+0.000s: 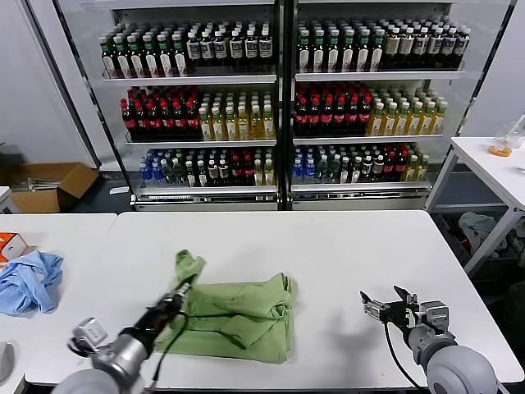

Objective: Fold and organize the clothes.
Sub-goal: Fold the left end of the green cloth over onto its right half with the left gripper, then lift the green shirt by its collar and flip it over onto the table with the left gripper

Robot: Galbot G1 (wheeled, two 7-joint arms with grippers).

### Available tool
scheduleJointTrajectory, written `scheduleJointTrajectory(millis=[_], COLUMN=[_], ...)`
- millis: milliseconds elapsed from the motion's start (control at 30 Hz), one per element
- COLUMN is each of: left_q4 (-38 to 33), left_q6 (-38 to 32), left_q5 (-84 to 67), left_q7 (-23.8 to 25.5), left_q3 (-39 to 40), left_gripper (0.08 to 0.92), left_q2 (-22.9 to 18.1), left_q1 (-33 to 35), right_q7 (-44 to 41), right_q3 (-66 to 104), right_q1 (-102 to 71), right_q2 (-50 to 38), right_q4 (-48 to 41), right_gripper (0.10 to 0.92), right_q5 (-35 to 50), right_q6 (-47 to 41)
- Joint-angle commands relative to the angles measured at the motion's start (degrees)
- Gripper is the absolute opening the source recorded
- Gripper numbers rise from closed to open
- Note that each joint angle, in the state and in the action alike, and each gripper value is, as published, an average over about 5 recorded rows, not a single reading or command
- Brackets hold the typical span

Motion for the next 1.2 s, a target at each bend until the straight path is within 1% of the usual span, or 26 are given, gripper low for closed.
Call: scheduleJointTrajectory(millis=[33, 300, 400, 533, 600, 700, 767, 833, 867, 933, 1033, 1200], left_q4=[8.2, 14.24, 15.12, 13.02, 11.03, 8.53, 7.25, 6.49, 6.36, 6.69, 7.86, 11.25], left_q6=[-0.7, -0.77, -0.45, -0.86, -0.94, -1.02, -1.53, -2.75, -3.44, -4.61, -5.2, -4.76], left_q5=[-1.66, 1.18, 2.93, 8.21, 9.13, 9.28, 10.56, 15.26, 18.25, 24.38, 29.75, 36.38], left_q7=[-0.2, 0.04, 1.6, 5.7, 6.03, 5.59, 5.07, 4.22, 3.76, 2.67, 1.2, -0.35], left_q3=[15.18, 18.81, 19.06, 19.61, 19.3, 16.6, 13.53, 10.38, 8.95, 6.48, 3.81, 2.85], left_gripper=[0.085, 0.085, 0.11, 0.215, 0.267, 0.336, 0.397, 0.475, 0.501, 0.562, 0.648, 0.778], left_q2=[-7.72, -9.28, -9.01, -8.05, -7.77, -7.35, -6.7, -5.42, -4.7, -3.13, -1.64, -1.28], left_q1=[-6.44, -10.79, -11.42, -10.32, -9.59, -8.48, -7.42, -6.0, -5.29, -3.82, -1.98, -0.24], right_q7=[-0.05, -0.14, -0.16, -0.17, -0.16, -0.14, -0.14, -0.17, -0.19, -0.21, -0.22, -0.18], right_q3=[-0.11, -0.13, -0.17, -0.24, -0.4, -0.72, -0.87, -0.95, -0.97, -1.03, -1.12, -1.04], right_q1=[0.03, 0.31, 0.43, 0.55, 0.68, 1.07, 1.39, 1.69, 1.81, 2.04, 2.29, 2.38], right_q2=[-0.2, -0.52, -0.56, -0.6, -0.54, -0.36, -0.25, -0.18, -0.15, -0.07, 0.12, 0.4], right_q4=[0.08, -0.07, -0.22, -0.6, -0.79, -1.0, -1.12, -1.26, -1.33, -1.51, -1.68, -1.74], right_gripper=[0.823, 0.823, 0.823, 0.823, 0.823, 0.823, 0.823, 0.823, 0.823, 0.823, 0.823, 0.823], right_q5=[0.03, 0.19, 0.22, 0.25, 0.24, 0.23, 0.26, 0.31, 0.33, 0.36, 0.36, 0.33], right_q6=[0.01, 0.01, 0.01, 0.0, 0.0, -0.01, -0.01, -0.01, -0.01, -0.01, 0.0, -0.01])
